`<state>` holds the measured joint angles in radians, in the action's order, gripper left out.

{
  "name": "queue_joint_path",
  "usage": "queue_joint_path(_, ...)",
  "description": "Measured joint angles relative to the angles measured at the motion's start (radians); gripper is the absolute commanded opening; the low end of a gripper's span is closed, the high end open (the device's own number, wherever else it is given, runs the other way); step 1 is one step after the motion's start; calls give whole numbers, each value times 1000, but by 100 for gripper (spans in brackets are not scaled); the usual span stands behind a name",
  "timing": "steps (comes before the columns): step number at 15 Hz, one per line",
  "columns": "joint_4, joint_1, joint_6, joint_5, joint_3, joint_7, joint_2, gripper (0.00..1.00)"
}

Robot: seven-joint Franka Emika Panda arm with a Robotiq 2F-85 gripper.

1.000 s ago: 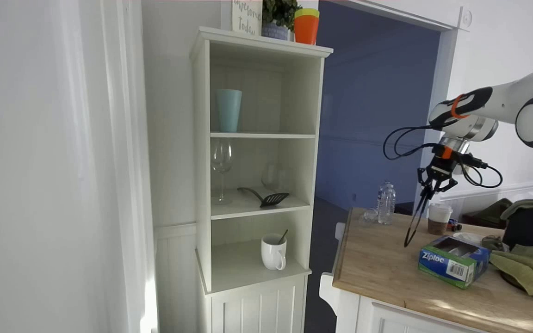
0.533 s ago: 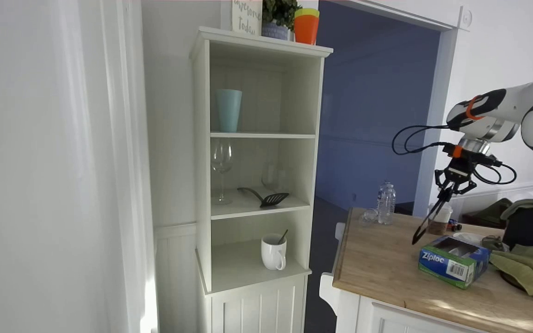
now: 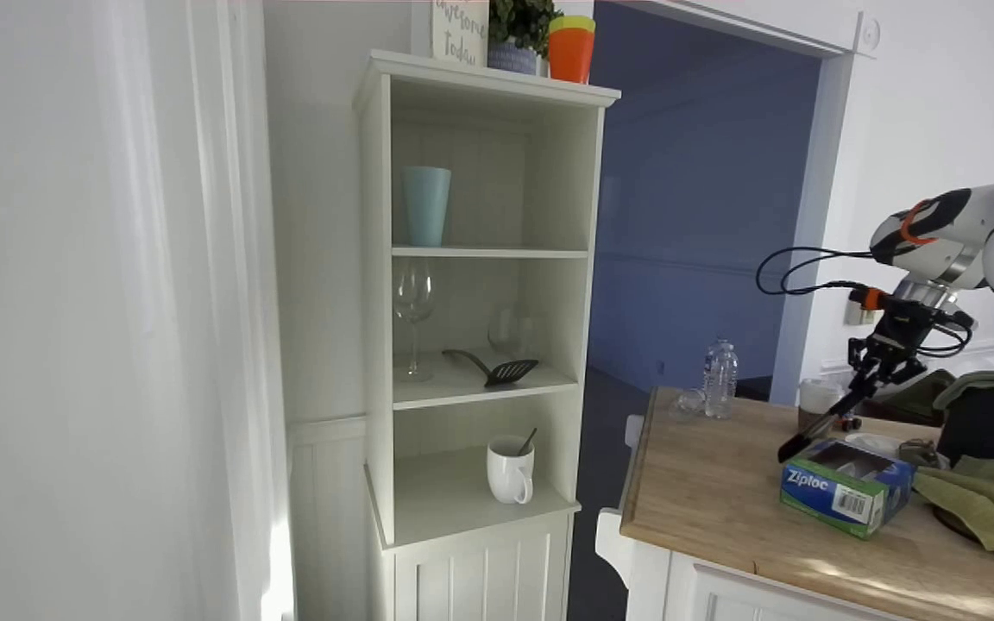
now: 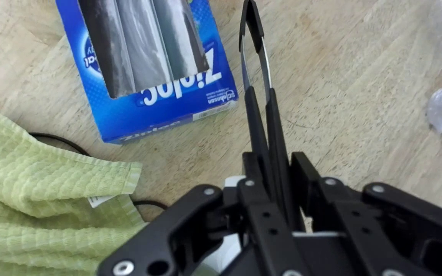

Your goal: Pick up the tongs and place them the other way up and a little to the right on the kitchen counter

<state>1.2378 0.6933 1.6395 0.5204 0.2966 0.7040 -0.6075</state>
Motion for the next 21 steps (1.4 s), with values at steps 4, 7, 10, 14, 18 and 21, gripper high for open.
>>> queue_joint_path(4, -5, 7, 0, 19, -3, 189, -33, 9)
queue_joint_path(7, -10, 7, 0, 22, -6, 297, -54, 9)
queue_joint_path(10, -9, 17, 1, 22, -6, 366, -79, 8)
queue_joint_path(14, -7, 54, 9, 22, -5, 401, -107, 51)
queue_joint_path(18, -7, 78, 18, 22, -7, 404, -129, 73)
queue_joint_path(21, -18, 76, 49, 21, -7, 371, -115, 93)
